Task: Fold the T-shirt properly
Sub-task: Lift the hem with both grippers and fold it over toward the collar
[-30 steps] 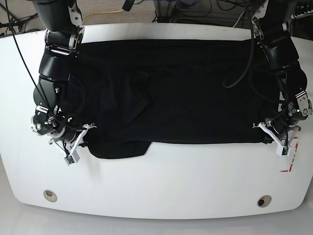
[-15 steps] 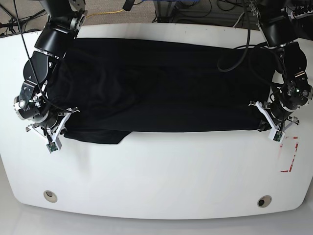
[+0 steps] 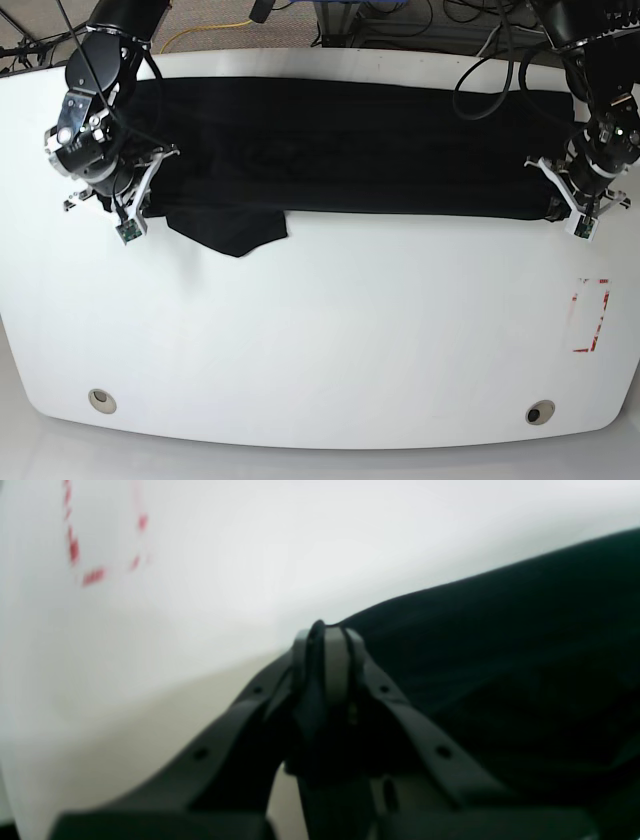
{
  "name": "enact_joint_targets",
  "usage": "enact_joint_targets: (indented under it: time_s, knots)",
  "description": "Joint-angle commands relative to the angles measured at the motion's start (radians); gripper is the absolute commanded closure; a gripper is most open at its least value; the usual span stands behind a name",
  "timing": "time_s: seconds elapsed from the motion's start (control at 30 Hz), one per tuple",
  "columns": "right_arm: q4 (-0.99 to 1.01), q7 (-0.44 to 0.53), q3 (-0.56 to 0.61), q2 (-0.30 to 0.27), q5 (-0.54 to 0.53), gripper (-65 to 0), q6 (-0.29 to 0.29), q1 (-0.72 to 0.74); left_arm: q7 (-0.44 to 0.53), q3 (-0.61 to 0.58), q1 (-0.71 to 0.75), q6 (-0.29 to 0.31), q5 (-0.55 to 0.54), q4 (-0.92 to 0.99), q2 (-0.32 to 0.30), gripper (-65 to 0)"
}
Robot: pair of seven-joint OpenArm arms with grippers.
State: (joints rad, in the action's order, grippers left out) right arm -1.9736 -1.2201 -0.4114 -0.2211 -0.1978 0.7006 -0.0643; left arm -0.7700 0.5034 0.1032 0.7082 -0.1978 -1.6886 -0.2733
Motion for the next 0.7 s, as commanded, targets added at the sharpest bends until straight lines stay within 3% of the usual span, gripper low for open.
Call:
enact_joint_targets:
  time_s: [0.0,0.33,0.57,0.67]
  knots:
    - [-0.020,0.006,-0.007,-0.011,0.011,0.0,-0.002,-0.044,0.016,0.016,0.025,-0.010,0.005,-0.040,-0.019,0.0]
    - [-0.022,0.006,-0.133,0.021,-0.114,0.0,-0.002,-0.174,0.016,0.031,0.154,-0.010,0.005,-0.063,-0.024,0.0]
    - [-0.022,0.006,-0.142,0.024,-0.130,-0.2,-0.002,-0.220,0.016,0.025,0.223,-0.010,0.008,-0.074,-0.025,0.0]
    - [-0.020,0.006,-0.142,0.029,-0.127,-3.3,-0.002,-0.237,0.013,0.022,0.247,-0.010,0.008,-0.074,-0.027,-1.7]
